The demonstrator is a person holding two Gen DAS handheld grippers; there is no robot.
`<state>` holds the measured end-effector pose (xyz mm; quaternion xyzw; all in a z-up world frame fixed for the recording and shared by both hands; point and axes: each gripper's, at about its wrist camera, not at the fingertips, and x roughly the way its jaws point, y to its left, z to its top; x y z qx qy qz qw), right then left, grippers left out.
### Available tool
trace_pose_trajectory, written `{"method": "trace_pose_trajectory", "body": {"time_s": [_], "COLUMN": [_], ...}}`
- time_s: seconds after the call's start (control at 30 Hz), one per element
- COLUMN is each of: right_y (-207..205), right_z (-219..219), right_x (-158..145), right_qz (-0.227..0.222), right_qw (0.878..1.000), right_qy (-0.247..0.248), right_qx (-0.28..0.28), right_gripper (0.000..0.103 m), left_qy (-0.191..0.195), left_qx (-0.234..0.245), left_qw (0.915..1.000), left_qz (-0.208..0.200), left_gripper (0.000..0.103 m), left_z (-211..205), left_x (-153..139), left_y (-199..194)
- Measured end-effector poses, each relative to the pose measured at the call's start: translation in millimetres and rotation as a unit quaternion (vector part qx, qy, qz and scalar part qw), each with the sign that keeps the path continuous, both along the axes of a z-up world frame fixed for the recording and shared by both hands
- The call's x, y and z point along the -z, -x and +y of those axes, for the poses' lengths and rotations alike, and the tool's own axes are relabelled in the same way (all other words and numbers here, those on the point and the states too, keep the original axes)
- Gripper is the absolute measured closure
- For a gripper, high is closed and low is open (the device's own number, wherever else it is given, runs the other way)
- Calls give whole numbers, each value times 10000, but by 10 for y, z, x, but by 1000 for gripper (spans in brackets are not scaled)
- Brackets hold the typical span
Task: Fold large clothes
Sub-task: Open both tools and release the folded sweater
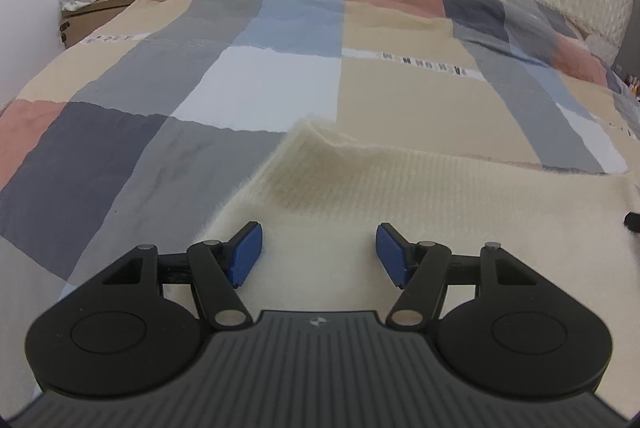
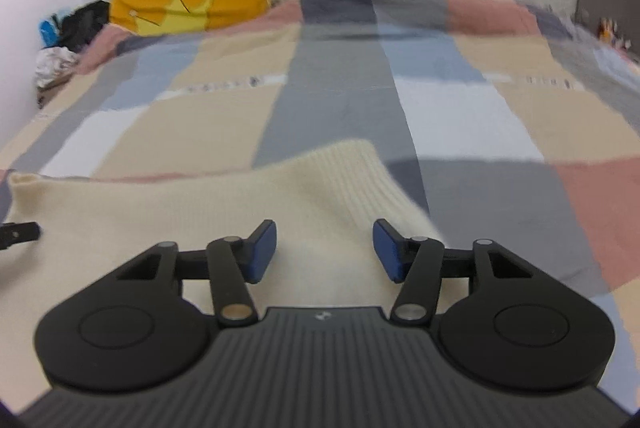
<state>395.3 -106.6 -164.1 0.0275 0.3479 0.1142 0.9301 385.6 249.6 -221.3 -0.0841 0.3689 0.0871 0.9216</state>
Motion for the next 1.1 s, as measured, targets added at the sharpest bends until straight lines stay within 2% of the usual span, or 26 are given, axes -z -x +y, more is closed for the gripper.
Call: {"method": "trace_pose_trajectory", "body": {"time_s": [0.1, 0.2, 0.43, 0.57, 0.67, 0.9, 1.1], "right_y": [-67, -36, 30, 127, 238, 661, 1048], "right_z": [-27, 19, 38, 23, 9, 28, -11], "right_x": [144, 221, 199, 58, -57, -314, -547], "right_qz": [265, 259, 147, 15, -114, -359, -602], "right_qw": [9996, 9997, 9999, 9998, 9992, 9981, 9965], "right_qy": [-120, -23, -14, -186, -377, -482, -498], "right_qx": [21, -16, 2, 89, 80, -101, -303], "right_gripper": [49, 48, 48, 48, 48, 48, 48], "left_qy": [80, 171, -29, 30, -90, 192, 125], "left_qx": [-1, -14, 0, 204, 338, 419, 549], "left_qw": [9999, 9997, 10000, 9998, 9992, 9976, 9955], "left_qz": [108, 175, 84, -57, -181, -522, -759], "left_gripper": [34, 34, 34, 34, 34, 34, 34], "left_z": [25, 56, -39, -172, -282, -426, -656], "left_x": [73, 126, 11, -148, -270, -547, -753], "left_y": [-42, -65, 0, 146, 315, 852, 1247]}}
